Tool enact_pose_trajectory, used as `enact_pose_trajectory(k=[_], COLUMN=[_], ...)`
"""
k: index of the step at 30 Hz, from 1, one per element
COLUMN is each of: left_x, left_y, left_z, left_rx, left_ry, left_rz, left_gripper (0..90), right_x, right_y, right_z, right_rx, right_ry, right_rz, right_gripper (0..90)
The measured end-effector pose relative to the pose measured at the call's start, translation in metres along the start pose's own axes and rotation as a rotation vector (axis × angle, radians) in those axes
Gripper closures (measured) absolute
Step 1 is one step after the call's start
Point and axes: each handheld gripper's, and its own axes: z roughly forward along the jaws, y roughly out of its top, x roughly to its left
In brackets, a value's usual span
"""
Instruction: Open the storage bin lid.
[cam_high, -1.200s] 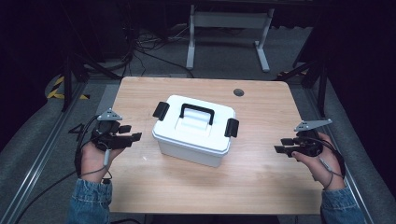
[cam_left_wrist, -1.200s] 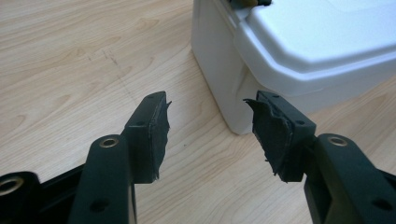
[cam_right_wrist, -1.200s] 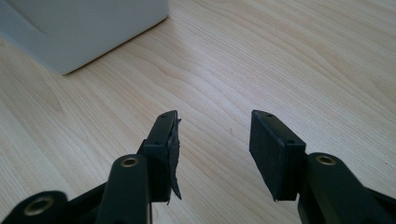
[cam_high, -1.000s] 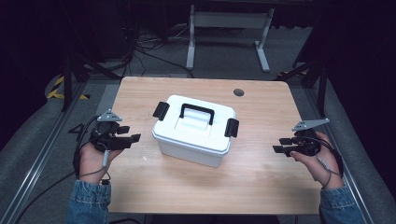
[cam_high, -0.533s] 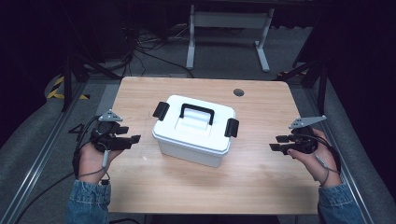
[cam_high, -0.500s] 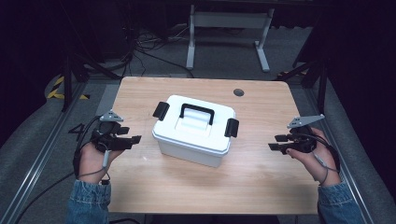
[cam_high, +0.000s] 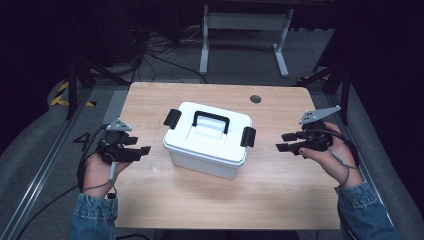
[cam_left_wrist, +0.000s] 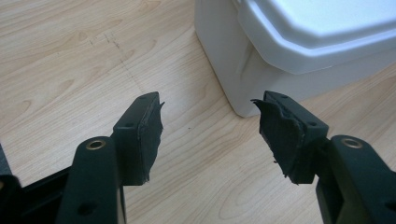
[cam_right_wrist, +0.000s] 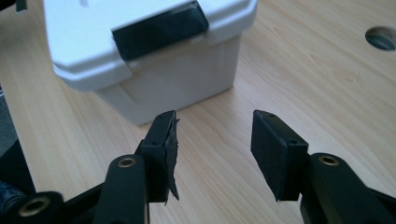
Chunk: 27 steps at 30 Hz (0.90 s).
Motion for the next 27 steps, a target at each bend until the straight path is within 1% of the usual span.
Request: enact_pose_trajectory(k=[1,2,3,4,5,6,11,15,16,19,21,22,23,26,27], left_x=[0.000,0.000,0.000,0.001,0.000,0.000,0.001,0.003,0.003,0.003,0.003,0.005,0.005,0.005,0.005], left_y=[0.000,0.001,0.001,0.002,0.002,0.002,0.004,0.005,0.005,0.006,0.005,0.006,0.006,0.005,0.006], left_z=[0.000,0.000,0.000,0.001,0.001,0.001,0.001,0.000,0.000,0.000,0.001,0.001,0.001,0.000,0.000], left_rx=[0.000,0.001,0.001,-0.001,0.003,0.004,0.001,-0.004,-0.010,-0.001,-0.006,-0.010,-0.010,-0.006,-0.008], left_ry=[0.000,0.000,0.000,0.003,-0.001,-0.001,0.000,0.001,0.001,0.001,-0.002,0.005,0.005,-0.001,0.000], left_rz=[0.000,0.003,0.003,0.013,-0.001,0.002,0.003,0.001,0.002,0.002,-0.007,0.005,0.005,-0.007,-0.003], left_gripper=[39.7,39.7,39.7,39.6,39.5,39.5,39.5,39.5,39.5,39.5,39.4,39.4,39.4,39.8,39.8], right_x=[0.000,0.003,0.003,0.006,0.007,0.009,0.013,0.016,0.017,0.018,0.019,0.019,0.020,0.023,0.023], right_y=[0.000,0.010,0.010,0.020,0.024,0.029,0.053,0.070,0.074,0.085,0.091,0.095,0.098,0.108,0.108], right_z=[0.000,-0.001,-0.001,-0.001,0.000,0.001,0.010,0.018,0.020,0.026,0.030,0.033,0.035,0.044,0.044], right_rx=[0.000,-0.002,-0.002,-0.002,-0.001,0.001,0.008,0.016,0.018,0.020,0.020,0.019,0.020,0.026,0.026], right_ry=[0.000,0.005,0.005,0.013,0.017,0.022,0.044,0.049,0.057,0.065,0.073,0.076,0.079,0.094,0.094], right_rz=[0.000,-0.015,-0.015,-0.031,-0.037,-0.042,-0.076,-0.099,-0.102,-0.110,-0.114,-0.114,-0.117,-0.126,-0.126], right_gripper=[51.7,51.7,51.7,51.7,51.7,51.6,51.7,51.7,51.7,51.6,51.5,51.4,51.4,51.2,51.2])
